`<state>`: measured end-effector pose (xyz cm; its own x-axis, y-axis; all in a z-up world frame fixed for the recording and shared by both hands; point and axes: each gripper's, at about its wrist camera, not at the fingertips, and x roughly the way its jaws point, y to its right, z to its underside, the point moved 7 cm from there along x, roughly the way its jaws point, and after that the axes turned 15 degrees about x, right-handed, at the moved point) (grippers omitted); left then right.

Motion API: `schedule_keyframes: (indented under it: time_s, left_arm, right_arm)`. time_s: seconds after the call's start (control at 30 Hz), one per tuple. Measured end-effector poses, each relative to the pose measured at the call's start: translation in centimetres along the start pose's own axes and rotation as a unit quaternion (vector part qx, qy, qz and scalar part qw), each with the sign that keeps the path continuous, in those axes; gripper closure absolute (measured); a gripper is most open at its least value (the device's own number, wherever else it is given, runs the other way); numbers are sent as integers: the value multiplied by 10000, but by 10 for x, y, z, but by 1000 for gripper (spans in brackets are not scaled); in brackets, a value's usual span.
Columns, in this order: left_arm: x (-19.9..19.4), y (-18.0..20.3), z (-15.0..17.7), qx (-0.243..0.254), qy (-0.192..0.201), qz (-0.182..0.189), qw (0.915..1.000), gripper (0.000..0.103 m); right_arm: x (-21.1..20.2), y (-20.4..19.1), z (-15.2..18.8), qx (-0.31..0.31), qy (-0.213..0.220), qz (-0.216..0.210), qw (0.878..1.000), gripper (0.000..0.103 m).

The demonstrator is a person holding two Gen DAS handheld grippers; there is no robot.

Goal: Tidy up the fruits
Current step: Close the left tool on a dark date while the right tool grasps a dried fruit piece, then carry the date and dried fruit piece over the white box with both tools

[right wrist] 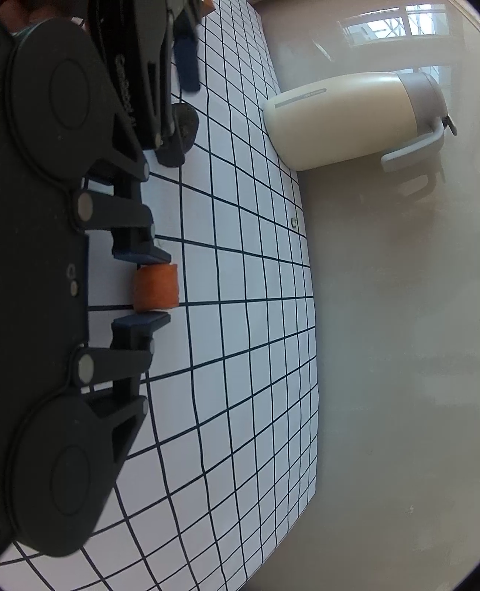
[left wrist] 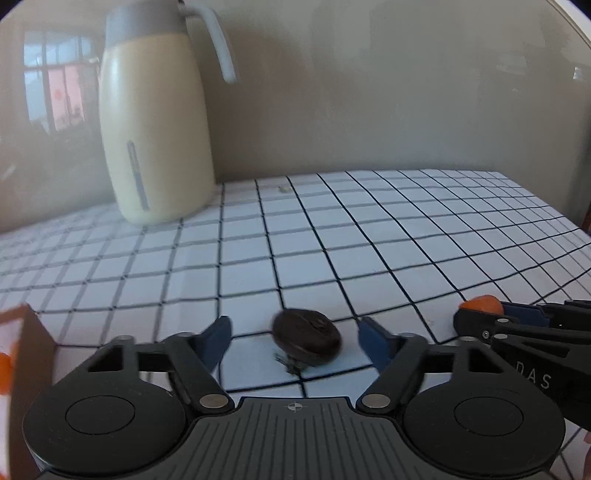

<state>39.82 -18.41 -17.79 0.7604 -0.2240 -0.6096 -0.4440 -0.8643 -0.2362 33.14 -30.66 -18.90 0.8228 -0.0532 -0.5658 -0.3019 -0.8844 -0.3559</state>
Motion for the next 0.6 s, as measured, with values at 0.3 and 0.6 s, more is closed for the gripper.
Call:
schedule_keyframes:
  time_s: [0.3,0.6]
  left_arm:
    - [0,10,-2,16,124,109,9999,63]
    - [-14,9,6,-33,177,99,9998,63]
  right_arm:
    - [-1,1,0,49,8,30,10000,85]
    - [-7,-1,4,77,11,3,10000,88]
